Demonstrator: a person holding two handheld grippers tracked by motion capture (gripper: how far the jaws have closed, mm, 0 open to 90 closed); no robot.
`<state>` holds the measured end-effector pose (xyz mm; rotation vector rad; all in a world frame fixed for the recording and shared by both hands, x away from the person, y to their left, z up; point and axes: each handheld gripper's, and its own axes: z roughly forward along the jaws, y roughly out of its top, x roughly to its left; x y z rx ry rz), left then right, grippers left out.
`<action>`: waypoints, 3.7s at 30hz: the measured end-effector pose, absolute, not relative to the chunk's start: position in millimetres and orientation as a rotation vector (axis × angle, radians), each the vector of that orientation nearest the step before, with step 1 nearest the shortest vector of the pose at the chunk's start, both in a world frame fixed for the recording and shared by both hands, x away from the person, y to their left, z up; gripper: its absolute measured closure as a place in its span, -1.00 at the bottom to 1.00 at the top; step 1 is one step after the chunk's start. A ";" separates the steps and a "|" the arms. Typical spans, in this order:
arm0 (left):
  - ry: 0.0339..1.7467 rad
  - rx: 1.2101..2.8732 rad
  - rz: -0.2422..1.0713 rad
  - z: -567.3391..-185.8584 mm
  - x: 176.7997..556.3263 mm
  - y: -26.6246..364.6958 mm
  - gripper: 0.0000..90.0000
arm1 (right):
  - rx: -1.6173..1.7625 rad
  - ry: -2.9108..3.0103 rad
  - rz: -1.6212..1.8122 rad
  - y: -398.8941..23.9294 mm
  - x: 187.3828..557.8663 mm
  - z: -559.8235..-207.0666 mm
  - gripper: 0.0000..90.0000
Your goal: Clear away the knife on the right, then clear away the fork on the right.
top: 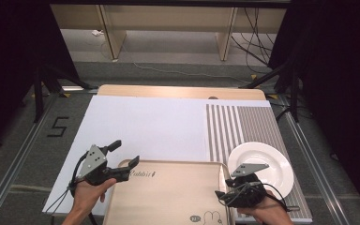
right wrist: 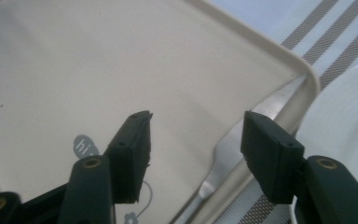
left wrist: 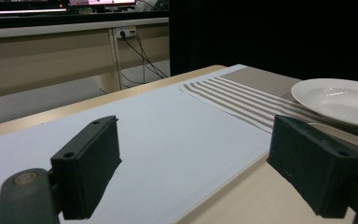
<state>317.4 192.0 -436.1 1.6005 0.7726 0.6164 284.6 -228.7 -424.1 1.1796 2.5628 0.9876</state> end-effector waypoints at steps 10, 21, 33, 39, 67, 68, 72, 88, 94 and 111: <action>0.783 1.602 0.614 -435.6 317.2 192.8 -0.65 | 1.226 2.461 1.050 -252.0 279.1 -410.5 -0.36; 0.782 1.592 0.583 -434.1 312.0 192.9 -0.65 | 1.273 2.409 1.109 -270.5 272.9 -409.2 -0.44; 0.787 1.615 0.579 -435.1 307.5 194.6 -0.65 | 1.285 2.379 1.121 -282.6 267.7 -410.0 -0.51; 0.782 1.625 0.585 -435.3 307.7 192.2 -0.65 | 1.302 2.365 1.111 -291.4 265.4 -410.1 -0.51; 0.785 1.621 0.581 -436.7 310.0 192.0 -0.65 | 1.364 2.319 1.001 -329.4 255.9 -417.9 -0.51; 0.790 1.625 0.582 -436.3 309.5 192.1 -0.65 | 1.374 2.320 0.993 -330.6 255.2 -417.8 -0.51; 0.780 1.628 0.589 -435.5 308.2 191.8 -0.65 | 1.368 2.315 0.953 -336.4 252.8 -417.5 -0.50; 0.778 1.623 0.592 -435.3 307.5 193.8 -0.65 | 1.460 2.332 0.773 -348.7 249.1 -418.0 -0.50; 0.766 1.618 0.590 -435.5 308.9 192.1 -0.65 | 1.539 2.334 0.702 -352.4 246.9 -417.0 -0.50; 0.772 1.621 0.601 -433.9 308.4 193.7 -0.65 | 1.541 2.407 0.573 -364.6 248.0 -429.0 -0.49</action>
